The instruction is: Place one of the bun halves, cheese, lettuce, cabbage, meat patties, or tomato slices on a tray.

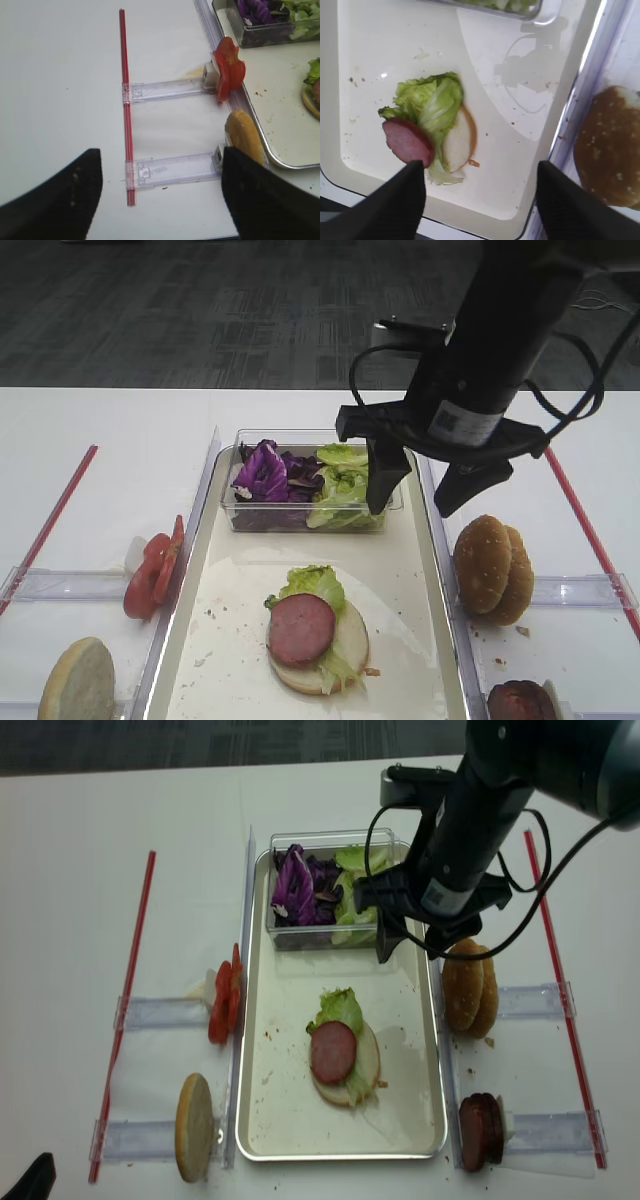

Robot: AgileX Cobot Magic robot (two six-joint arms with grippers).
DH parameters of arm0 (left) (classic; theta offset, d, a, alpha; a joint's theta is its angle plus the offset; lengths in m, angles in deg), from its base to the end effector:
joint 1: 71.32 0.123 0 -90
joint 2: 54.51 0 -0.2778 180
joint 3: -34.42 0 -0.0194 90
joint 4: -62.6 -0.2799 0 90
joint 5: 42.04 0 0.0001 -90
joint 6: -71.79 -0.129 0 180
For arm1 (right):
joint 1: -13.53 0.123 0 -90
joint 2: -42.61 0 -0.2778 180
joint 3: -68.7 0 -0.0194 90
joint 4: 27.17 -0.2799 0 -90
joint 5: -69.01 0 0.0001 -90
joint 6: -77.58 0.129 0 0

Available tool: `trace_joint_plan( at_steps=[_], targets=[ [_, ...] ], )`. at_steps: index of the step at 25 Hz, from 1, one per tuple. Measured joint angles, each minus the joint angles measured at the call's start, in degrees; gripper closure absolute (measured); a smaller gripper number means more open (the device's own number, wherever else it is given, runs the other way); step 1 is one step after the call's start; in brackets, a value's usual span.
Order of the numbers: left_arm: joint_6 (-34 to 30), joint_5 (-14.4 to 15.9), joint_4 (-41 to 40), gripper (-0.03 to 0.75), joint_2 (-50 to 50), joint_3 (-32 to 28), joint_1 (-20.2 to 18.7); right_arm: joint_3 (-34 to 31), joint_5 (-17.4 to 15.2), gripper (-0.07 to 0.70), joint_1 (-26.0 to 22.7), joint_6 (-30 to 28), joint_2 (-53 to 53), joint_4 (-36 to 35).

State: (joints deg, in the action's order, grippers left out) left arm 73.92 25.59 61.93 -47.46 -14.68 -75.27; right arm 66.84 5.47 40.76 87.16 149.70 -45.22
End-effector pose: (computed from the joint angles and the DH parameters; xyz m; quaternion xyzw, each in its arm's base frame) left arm 0.0531 -0.0023 0.2573 0.0134 0.8819 -0.0192 0.4708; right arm 0.3138 0.2017 0.1935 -0.0914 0.9831 0.1577 0.0157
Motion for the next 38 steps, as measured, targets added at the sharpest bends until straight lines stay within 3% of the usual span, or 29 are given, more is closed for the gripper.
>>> trace_joint_plan(
  at_steps=[7, 21, 38],
  targets=[
    [0.0, 0.0, 0.0, 0.214, 0.0, 0.0, 0.0, 7.0, -6.1, 0.141, 0.0, 2.5, 0.0, 4.5],
    [0.0, 0.0, 0.0, 0.214, 0.0, 0.0, 0.0, 9.3, -6.8, 0.141, -0.4, 2.9, 0.0, 10.3],
    [0.0, 0.0, 0.0, 0.214, 0.0, 0.0, 0.0, 9.3, -7.1, 0.142, -17.0, -2.5, -4.5, 11.2]
  ],
)
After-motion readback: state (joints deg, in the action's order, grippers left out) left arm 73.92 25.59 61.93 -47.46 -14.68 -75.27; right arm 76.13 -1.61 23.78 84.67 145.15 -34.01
